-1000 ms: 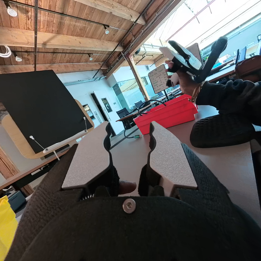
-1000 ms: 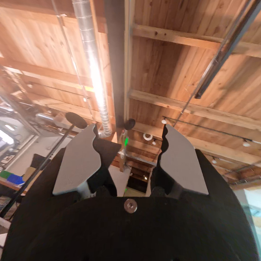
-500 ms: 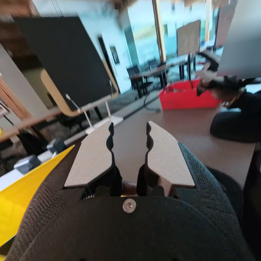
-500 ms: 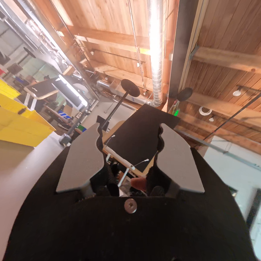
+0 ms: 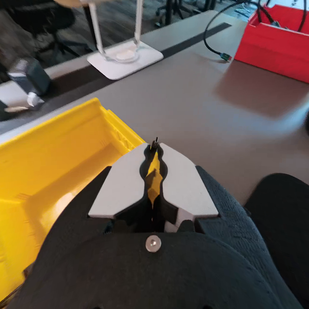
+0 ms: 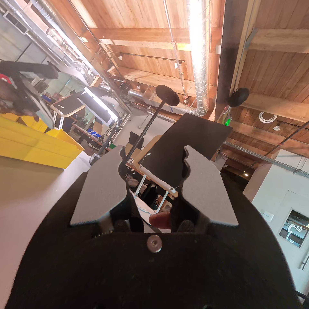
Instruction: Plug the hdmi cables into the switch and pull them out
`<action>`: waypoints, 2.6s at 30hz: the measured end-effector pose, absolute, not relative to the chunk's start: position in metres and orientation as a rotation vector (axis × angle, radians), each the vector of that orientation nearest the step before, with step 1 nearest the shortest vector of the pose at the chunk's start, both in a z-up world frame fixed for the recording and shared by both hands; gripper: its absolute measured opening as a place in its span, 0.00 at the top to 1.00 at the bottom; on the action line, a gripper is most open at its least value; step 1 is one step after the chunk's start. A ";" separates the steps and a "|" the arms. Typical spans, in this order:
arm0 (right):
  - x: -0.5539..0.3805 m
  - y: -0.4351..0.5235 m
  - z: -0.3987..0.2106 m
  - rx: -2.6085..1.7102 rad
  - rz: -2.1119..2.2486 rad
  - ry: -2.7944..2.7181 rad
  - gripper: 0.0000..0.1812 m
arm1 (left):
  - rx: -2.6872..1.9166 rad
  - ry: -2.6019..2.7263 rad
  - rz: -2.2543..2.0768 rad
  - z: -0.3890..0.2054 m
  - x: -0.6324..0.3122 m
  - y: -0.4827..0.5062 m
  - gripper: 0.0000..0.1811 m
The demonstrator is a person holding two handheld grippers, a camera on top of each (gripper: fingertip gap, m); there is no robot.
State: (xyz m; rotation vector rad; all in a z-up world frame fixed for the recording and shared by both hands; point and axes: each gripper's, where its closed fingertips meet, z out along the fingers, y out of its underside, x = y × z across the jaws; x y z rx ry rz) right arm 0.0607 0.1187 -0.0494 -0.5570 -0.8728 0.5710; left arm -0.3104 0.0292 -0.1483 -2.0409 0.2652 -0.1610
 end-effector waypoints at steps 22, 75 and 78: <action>0.026 0.052 -0.063 -0.722 1.366 -1.030 0.52 | -1.117 0.664 0.108 0.120 -0.104 -0.002 0.97; 0.046 -0.001 -0.040 -0.419 1.622 -0.955 0.92 | -1.069 0.545 -0.781 -0.076 0.024 0.006 0.63; 0.049 0.013 -0.041 -0.482 1.747 -0.895 0.92 | -1.030 0.555 -0.975 -0.072 0.037 -0.005 0.72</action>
